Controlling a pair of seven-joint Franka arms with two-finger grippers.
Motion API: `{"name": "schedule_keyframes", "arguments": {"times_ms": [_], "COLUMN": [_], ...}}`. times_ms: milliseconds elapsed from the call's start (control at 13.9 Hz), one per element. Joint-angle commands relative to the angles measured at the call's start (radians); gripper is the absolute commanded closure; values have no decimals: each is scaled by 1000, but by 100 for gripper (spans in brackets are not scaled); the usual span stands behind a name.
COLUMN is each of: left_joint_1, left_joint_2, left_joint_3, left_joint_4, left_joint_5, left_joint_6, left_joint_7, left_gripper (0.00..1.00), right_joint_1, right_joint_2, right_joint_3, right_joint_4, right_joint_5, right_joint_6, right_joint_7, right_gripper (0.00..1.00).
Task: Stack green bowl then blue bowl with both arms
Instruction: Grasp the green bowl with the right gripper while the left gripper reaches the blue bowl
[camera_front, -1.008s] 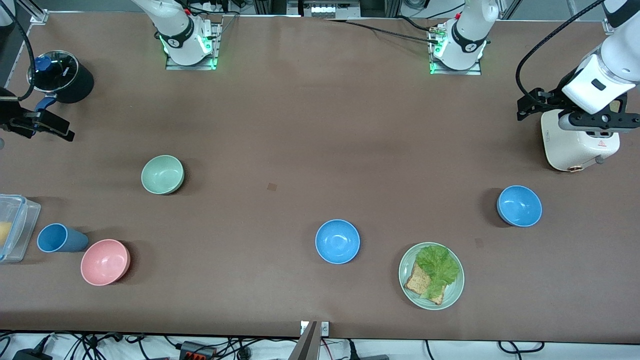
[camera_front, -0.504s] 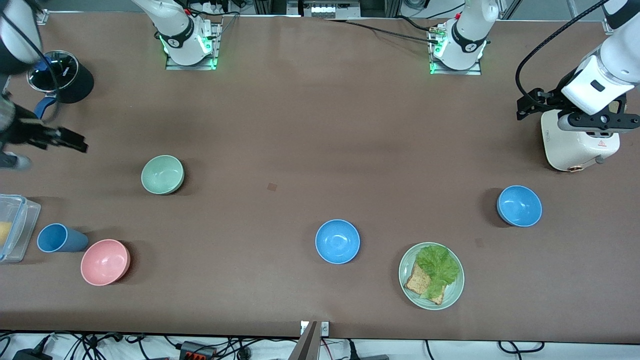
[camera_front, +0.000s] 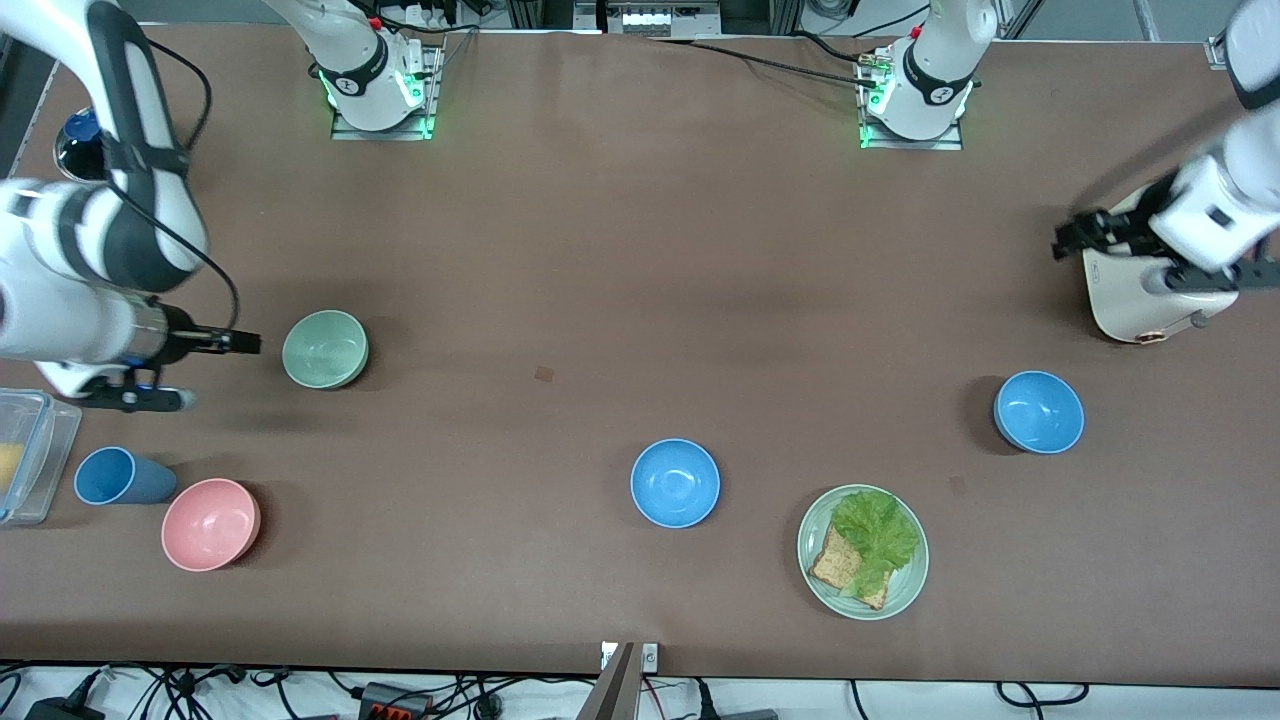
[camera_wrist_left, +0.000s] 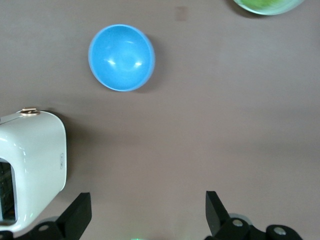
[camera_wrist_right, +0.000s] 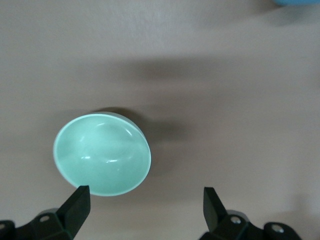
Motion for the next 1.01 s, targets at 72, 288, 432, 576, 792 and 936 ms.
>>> {"name": "schedule_keyframes", "arguments": {"times_ms": [72, 288, 432, 576, 792, 936], "left_joint_1": [90, 145, 155, 158, 158, 159], "left_joint_2": [209, 347, 416, 482, 548, 559], "left_joint_3": [2, -1, -1, -1, -1, -1], "left_joint_4": [10, 3, -23, -22, -19, -17], "left_joint_5": [-18, -18, -15, -12, -9, -9], "left_joint_6": [211, 405, 550, 644, 759, 765], "left_joint_7": [16, 18, 18, 18, 20, 41], "left_gripper": [0, 0, 0, 0, 0, 11], "right_joint_1": [1, -2, 1, -2, 7, 15], "right_joint_2": [69, 126, 140, 148, 146, 139], "right_joint_3": [4, 4, 7, 9, 10, 44], "right_joint_4": [-84, -85, -87, -87, -78, -27], "right_joint_5": [-11, -6, -3, 0, 0, 3], "right_joint_6": [106, 115, 108, 106, 95, 56], "right_joint_7": [10, 12, 18, 18, 6, 9], "right_gripper": [0, 5, 42, 79, 100, 100]}}
